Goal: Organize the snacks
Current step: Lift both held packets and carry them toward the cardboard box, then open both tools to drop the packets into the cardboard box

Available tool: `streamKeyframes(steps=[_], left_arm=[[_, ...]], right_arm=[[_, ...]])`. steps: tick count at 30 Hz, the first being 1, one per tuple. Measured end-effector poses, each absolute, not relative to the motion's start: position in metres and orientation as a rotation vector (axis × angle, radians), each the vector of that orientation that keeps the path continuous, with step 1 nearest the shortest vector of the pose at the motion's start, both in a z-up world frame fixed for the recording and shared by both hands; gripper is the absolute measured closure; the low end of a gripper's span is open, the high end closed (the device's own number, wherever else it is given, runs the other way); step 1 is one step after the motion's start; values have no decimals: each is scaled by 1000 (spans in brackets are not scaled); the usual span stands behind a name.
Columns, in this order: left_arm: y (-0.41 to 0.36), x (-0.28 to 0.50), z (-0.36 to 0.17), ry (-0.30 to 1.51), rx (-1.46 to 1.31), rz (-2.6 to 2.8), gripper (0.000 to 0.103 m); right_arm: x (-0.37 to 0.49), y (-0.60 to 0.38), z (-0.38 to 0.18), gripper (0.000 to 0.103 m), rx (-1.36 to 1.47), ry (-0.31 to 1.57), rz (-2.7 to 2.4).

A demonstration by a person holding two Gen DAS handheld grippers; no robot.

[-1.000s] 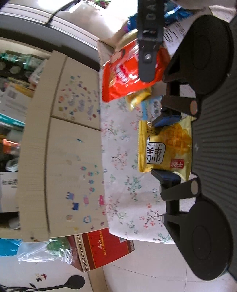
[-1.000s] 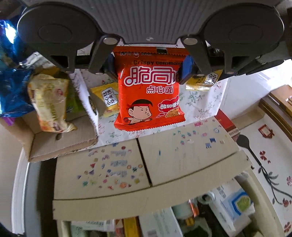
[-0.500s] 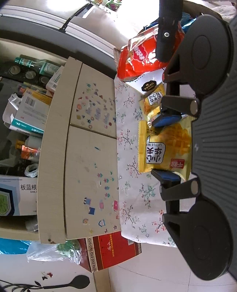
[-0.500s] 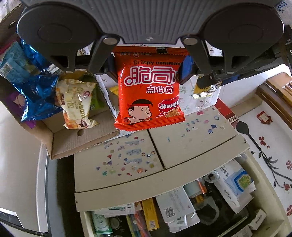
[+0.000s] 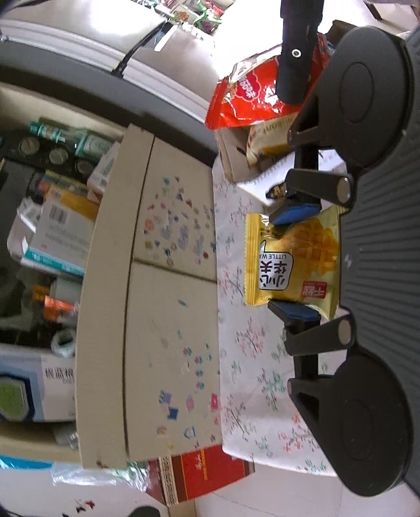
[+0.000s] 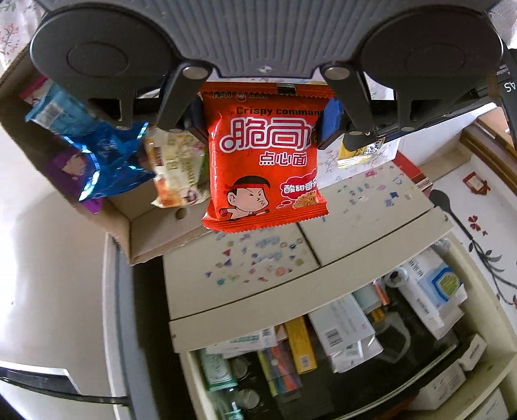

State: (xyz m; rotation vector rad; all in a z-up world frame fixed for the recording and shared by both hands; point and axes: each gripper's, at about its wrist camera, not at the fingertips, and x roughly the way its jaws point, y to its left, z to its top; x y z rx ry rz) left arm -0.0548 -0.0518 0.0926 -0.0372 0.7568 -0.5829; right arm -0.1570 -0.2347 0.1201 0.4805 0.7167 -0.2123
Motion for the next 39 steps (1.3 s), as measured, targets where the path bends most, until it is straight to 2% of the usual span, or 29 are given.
streamKeyframes(steps=[15, 35, 37, 39], left_arm=[[-113, -78, 106, 715, -34, -753, 54], [-191, -123, 84, 757, 48, -990, 53], [-195, -127, 83, 753, 58, -1001, 49], [-197, -130, 83, 747, 68, -1000, 34]], right_arm=[[-193, -297, 130, 30, 579, 611, -388], [-220, -333, 117, 30, 683, 604, -588], [-220, -335, 115, 30, 690, 610, -606], [-221, -337, 114, 25, 696, 606, -625]])
